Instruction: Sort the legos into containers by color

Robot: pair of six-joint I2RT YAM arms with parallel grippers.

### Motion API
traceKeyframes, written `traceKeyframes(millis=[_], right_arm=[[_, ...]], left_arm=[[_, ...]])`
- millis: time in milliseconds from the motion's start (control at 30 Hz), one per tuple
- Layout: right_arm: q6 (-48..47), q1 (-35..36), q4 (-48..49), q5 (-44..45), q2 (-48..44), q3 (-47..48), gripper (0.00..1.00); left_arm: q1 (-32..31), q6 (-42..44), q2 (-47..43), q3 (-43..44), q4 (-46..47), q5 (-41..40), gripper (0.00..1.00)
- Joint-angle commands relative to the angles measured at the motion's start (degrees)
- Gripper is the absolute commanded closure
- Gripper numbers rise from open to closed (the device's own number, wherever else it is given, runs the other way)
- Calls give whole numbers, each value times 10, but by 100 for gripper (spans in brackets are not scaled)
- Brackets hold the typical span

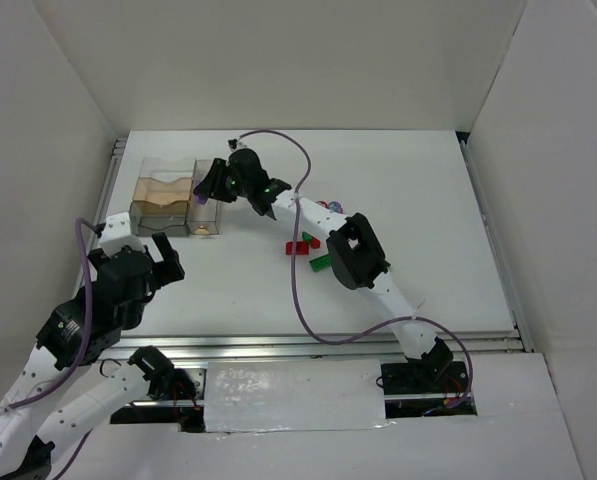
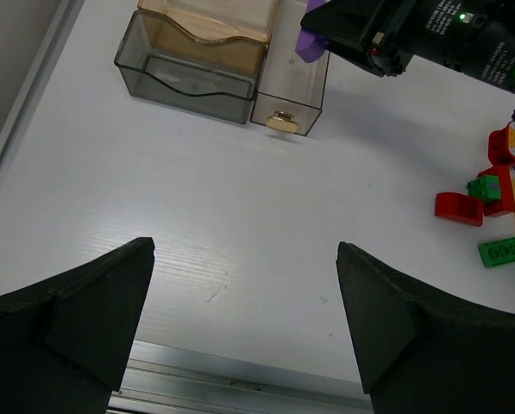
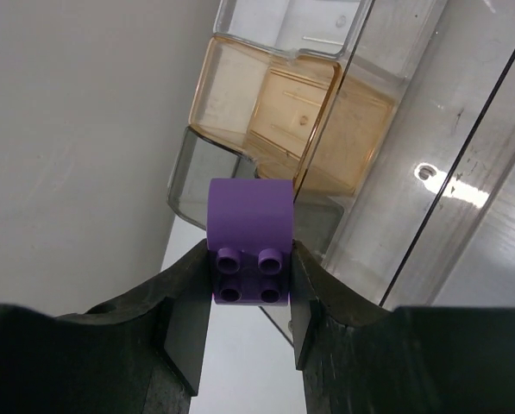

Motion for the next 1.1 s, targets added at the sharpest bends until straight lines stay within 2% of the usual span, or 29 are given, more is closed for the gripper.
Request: traceKeyframes(millis=[0, 167, 200, 233, 267, 467, 633, 800, 867, 967, 1033, 1067], right_arm=[[7, 0, 53, 11, 4, 57, 79], [-11, 2, 48, 21, 3, 56, 38], [-13, 2, 44, 23, 2, 57, 21], [-18, 2, 43, 23, -2, 59, 20], [-21, 2, 40, 26, -5, 59, 1], [-58, 1, 27, 35, -75, 25, 0], [-140, -9, -53, 150, -249, -141, 0], [-197, -32, -267, 312, -371, -241, 0], [-201, -52, -339, 320, -417, -281, 0], [-193, -83, -360, 333, -491, -437, 0], [-186, -111, -335, 305, -531, -505, 0], [-191, -142, -322, 287, -569, -570, 0]], left_arm=[[3, 9, -6, 2, 26, 10, 0], [4, 16, -11, 0, 30, 21, 0], [4, 16, -13, 0, 30, 21, 1], [4, 16, -15, 0, 30, 21, 0], [4, 16, -15, 0, 30, 21, 0], [3, 15, -23, -1, 30, 18, 1], [3, 15, -27, -1, 30, 20, 1], [3, 26, -33, -7, 41, 34, 0], [3, 25, -28, -6, 40, 38, 0], [3, 28, -22, -6, 41, 42, 1], [3, 29, -20, -7, 43, 46, 1], [2, 30, -19, -8, 44, 47, 1]])
